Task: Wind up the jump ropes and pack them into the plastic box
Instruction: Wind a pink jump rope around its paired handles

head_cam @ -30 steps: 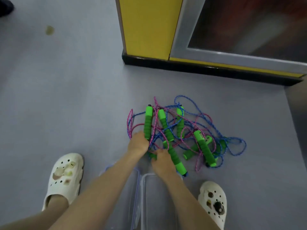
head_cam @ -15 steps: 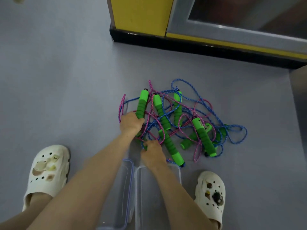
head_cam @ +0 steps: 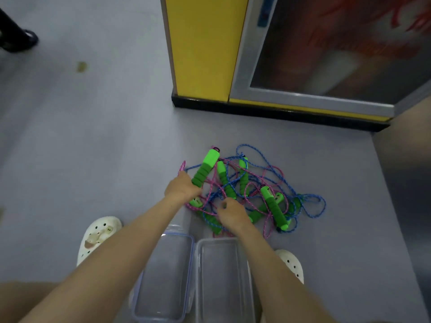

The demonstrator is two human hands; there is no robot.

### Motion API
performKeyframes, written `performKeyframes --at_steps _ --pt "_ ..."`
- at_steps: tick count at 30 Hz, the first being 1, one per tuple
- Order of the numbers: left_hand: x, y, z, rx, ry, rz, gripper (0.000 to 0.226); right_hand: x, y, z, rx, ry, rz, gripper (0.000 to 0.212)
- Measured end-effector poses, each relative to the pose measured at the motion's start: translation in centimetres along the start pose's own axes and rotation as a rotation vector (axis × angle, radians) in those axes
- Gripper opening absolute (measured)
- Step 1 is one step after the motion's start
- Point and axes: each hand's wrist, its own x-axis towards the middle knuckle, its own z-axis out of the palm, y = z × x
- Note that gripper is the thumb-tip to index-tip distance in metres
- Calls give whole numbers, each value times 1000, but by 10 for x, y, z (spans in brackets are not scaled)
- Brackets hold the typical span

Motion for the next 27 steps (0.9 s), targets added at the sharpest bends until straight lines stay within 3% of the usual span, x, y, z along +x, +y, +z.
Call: performKeyframes --at_steps 7,11,17,22,25,27 --pt "-110 21 -55 -8 -73 147 39 -68 -32 -52 381 138 -61 37" --pt "-178 14 -80 -163 -129 196 25 -116 -39 -69 605 131 -154 93" --pt "-241 -16 -93 -131 -228 232 23 -186 -39 -75 644 79 -250 52" --pt "-256 -21 -80 -78 -316 301 28 -196 -31 -66 640 161 -252 42" --pt "-257 -18 -75 8 -357 371 28 -193 -26 -66 629 187 -248 7" --pt "-254 -17 -77 80 -385 407 33 -190 -26 -66 670 147 -237 2"
